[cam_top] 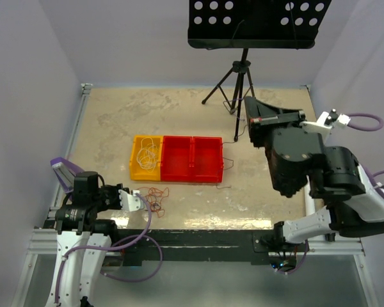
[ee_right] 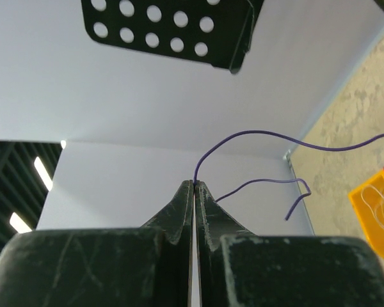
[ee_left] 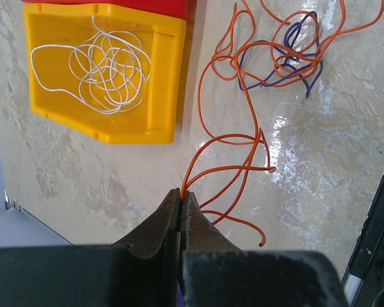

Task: Untangle the cables

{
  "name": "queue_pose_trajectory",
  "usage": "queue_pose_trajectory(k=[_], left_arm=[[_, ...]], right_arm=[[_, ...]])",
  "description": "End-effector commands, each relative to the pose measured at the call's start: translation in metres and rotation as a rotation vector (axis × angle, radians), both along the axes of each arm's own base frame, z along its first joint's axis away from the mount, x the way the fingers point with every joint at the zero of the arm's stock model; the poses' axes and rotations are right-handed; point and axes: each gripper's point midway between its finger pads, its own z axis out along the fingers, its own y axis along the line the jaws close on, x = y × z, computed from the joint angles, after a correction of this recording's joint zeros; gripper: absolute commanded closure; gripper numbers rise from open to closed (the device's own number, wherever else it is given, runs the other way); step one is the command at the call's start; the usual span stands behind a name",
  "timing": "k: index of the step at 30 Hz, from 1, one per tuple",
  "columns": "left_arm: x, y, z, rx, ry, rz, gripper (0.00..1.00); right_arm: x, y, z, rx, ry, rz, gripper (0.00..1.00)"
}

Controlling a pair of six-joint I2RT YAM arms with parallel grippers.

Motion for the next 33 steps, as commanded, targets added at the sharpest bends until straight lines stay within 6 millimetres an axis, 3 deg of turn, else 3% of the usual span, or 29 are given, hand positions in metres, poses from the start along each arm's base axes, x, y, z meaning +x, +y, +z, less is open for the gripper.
queue_pose_trajectory(k=[1, 8, 9, 11, 13, 20, 26, 33], left_arm=[[0.001, -0.006, 0.009, -0.030, -0.023, -0.021, 1.00], [0.000, -0.011, 0.017, -0.051, -0.038, -0.039, 1.00], [0.001, -0.012, 0.018, -0.054, -0.040, -0.040, 1.00], [0.001, -0.013, 0.019, -0.057, -0.047, -0.043, 1.00], [0.001, -0.012, 0.020, -0.057, -0.050, -0.038, 1.00], [0.001, -0.009, 0.018, -0.042, -0.051, -0.027, 1.00], [0.001, -0.008, 0.014, -0.034, -0.051, -0.025, 1.00], [0.002, -0.008, 0.010, -0.034, -0.051, -0.027, 1.00]], right_arm=[[-0.014, -0.064, 0.004, 0.029, -0.035, -0.183, 1.00], [-0.022, -0.067, 0.001, -0.060, 0.030, -0.009, 1.00], [-0.019, -0.070, 0.011, -0.048, 0.000, 0.007, 1.00], [-0.018, -0.066, 0.034, -0.104, -0.224, 0.047, 1.00], [-0.023, -0.069, 0.045, -0.048, -0.345, 0.043, 1.00], [-0.019, -0.013, 0.068, -0.245, -0.399, 0.037, 1.00], [-0.009, 0.009, 0.083, -0.317, -0.488, 0.013, 1.00], [0.001, 0.044, 0.085, -0.406, -0.569, 0.042, 1.00]])
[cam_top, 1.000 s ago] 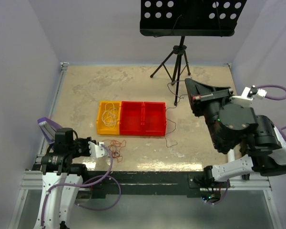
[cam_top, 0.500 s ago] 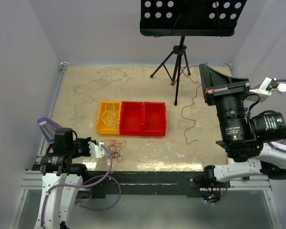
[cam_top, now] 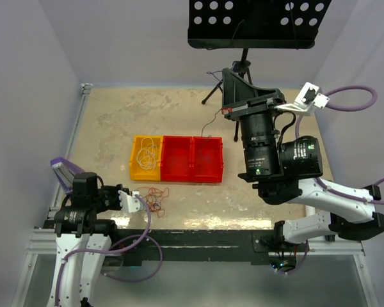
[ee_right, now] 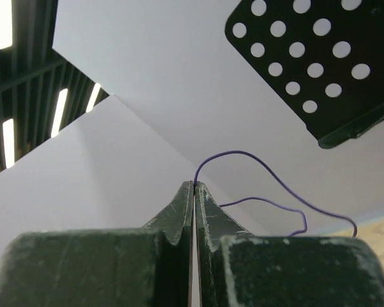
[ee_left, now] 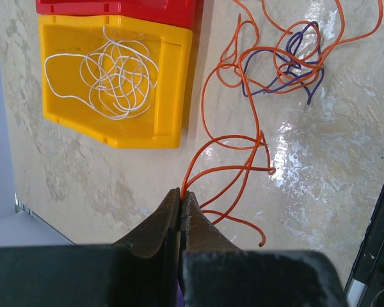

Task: Untangle the cables

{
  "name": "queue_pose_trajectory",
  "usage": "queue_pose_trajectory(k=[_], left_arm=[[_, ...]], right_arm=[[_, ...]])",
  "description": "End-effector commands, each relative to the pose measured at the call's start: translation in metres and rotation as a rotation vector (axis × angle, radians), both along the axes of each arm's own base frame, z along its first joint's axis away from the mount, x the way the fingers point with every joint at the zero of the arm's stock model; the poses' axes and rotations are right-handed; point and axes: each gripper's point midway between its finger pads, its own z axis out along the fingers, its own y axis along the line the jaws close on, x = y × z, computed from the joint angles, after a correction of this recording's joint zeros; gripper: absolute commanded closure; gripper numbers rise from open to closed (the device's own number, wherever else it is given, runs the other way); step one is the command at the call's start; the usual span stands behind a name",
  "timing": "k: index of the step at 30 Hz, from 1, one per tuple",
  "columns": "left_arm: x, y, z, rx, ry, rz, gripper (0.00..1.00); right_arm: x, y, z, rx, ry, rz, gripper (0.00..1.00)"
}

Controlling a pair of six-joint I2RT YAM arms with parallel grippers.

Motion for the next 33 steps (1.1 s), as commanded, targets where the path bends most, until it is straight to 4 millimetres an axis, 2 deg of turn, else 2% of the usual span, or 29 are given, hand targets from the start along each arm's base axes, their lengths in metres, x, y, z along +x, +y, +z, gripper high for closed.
queue_pose_trajectory(k=[1, 11, 16, 33], left_arm=[[0.003, -0.004, 0.004, -0.017, -0.026, -0.014, 1.00], [0.004, -0.001, -0.002, -0.007, -0.017, -0.001, 1.00], [0.005, -0.001, -0.004, -0.007, -0.014, -0.001, 1.00], [0.006, 0.000, -0.004, -0.001, -0.018, 0.006, 1.00]], right_arm=[[0.000, 0.002, 0.024, -0.015, -0.114, 0.037, 1.00], [0.040, 0.028, -0.002, -0.119, -0.150, 0.028, 1.00], [0.063, 0.032, -0.016, -0.144, -0.134, 0.024, 1.00], [0.134, 0.055, -0.102, -0.269, -0.019, 0.065, 1.00]])
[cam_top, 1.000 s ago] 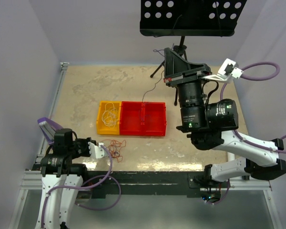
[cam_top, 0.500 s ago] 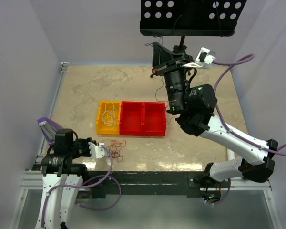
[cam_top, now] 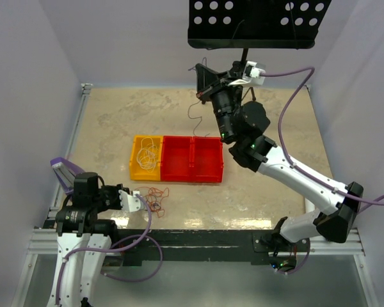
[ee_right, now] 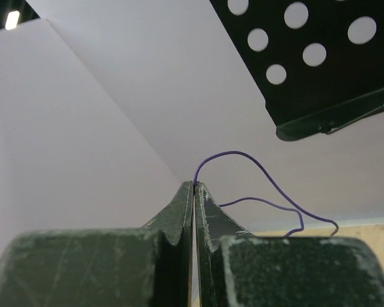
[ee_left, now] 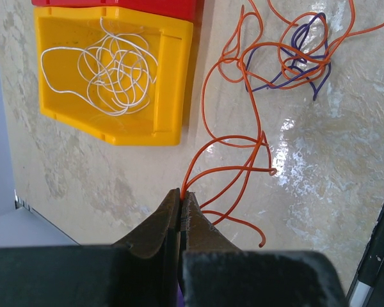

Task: Untangle the cables

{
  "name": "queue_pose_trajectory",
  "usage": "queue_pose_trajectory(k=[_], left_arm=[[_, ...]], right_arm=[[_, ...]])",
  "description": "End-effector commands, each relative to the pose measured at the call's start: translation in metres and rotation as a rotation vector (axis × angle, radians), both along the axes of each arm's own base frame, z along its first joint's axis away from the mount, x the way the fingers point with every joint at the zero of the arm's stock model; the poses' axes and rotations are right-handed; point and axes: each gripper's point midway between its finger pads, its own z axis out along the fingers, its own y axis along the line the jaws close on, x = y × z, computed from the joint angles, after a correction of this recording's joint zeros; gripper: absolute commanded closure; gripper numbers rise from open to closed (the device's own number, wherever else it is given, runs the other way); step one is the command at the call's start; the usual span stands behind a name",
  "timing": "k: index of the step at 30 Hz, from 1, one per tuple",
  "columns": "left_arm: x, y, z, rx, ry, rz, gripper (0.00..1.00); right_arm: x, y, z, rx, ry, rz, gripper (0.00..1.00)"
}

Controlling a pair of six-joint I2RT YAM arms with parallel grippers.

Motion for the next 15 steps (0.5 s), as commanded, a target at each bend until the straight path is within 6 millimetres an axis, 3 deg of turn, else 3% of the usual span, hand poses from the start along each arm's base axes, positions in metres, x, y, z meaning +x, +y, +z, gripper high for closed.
queue_pose_trajectory(k=[1, 9, 15], left_arm=[[0.003, -0.003, 0.002, -0.016, -0.016, -0.008, 1.00], [0.003, -0.003, 0.000, -0.013, -0.012, -0.004, 1.00], [0.003, -0.003, 0.001, -0.013, -0.014, -0.004, 1.00]], right_arm=[[0.010, 0.007, -0.018, -0.015, 0.027, 0.042, 1.00], [0.019, 0.006, -0.048, -0.036, 0.079, 0.038, 1.00], [0.017, -0.007, -0.067, -0.030, 0.122, 0.002, 1.00]])
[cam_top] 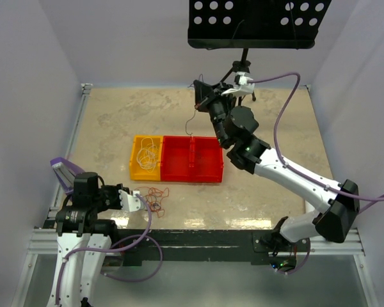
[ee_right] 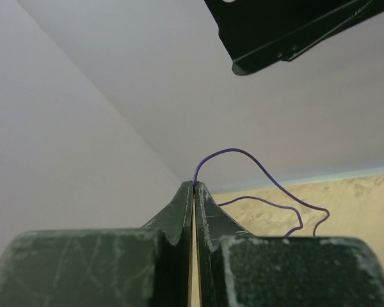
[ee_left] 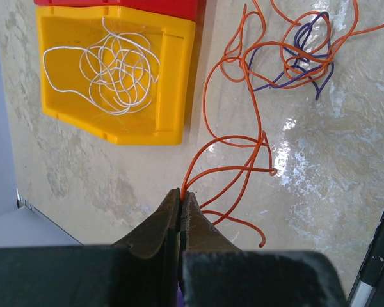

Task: Untangle the cables

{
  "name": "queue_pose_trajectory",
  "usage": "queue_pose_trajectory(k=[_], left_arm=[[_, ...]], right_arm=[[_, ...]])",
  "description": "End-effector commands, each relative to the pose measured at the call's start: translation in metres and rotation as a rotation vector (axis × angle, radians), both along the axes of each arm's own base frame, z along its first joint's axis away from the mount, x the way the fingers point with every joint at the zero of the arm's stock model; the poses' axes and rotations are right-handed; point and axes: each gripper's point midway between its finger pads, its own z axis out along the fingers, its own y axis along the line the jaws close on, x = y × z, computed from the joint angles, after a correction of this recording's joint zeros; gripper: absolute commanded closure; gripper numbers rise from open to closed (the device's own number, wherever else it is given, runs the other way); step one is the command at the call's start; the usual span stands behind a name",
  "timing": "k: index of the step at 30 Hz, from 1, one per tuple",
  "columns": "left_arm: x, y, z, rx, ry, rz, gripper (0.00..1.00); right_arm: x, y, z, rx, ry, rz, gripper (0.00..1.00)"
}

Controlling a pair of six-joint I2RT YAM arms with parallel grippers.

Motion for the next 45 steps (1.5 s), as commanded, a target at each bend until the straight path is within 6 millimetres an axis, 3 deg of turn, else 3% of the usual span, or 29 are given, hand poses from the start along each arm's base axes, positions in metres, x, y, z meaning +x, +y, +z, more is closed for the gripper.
queue_pose_trajectory(k=[1, 8, 10, 14, 18, 21, 25, 30, 34, 39, 45], left_arm=[[0.002, -0.003, 0.000, -0.016, -0.006, -0.007, 1.00], [0.000, -0.003, 0.000, -0.013, -0.004, -0.006, 1.00], [0.000, -0.003, -0.002, -0.012, 0.004, -0.007, 1.00], [0.000, -0.004, 0.001, -0.016, -0.003, -0.016, 1.00], [0.001, -0.006, 0.003, -0.024, -0.007, -0.021, 1.00], [0.000, -0.006, 0.005, -0.023, -0.006, -0.021, 1.00], [0.000, -0.005, 0.006, -0.019, -0.007, -0.017, 1.00], [0.001, -0.005, 0.008, -0.020, -0.010, -0.015, 1.00], [0.000, -0.004, 0.007, -0.019, -0.008, -0.012, 1.00], [0.000, -0.005, 0.006, -0.021, -0.007, -0.012, 1.00], [0.000, -0.005, 0.003, -0.019, -0.006, -0.014, 1.00]], right_arm=[[-0.012, -0.019, 0.004, 0.052, 0.003, -0.014, 1.00], [-0.029, -0.055, -0.024, 0.072, 0.065, -0.071, 1.00], [-0.039, -0.071, -0.023, 0.087, 0.055, -0.086, 1.00], [-0.058, -0.100, -0.002, 0.125, 0.015, -0.114, 1.00], [-0.061, -0.109, 0.001, 0.112, 0.029, -0.137, 1.00], [-0.062, -0.107, -0.002, 0.100, 0.029, -0.127, 1.00], [-0.055, -0.089, -0.013, 0.058, 0.052, -0.086, 1.00], [-0.044, -0.062, -0.038, -0.011, 0.086, -0.032, 1.00], [-0.033, -0.048, -0.069, -0.071, 0.149, -0.027, 1.00], [-0.028, -0.052, -0.123, -0.098, 0.275, -0.079, 1.00], [-0.035, -0.073, -0.154, -0.114, 0.341, -0.141, 1.00]])
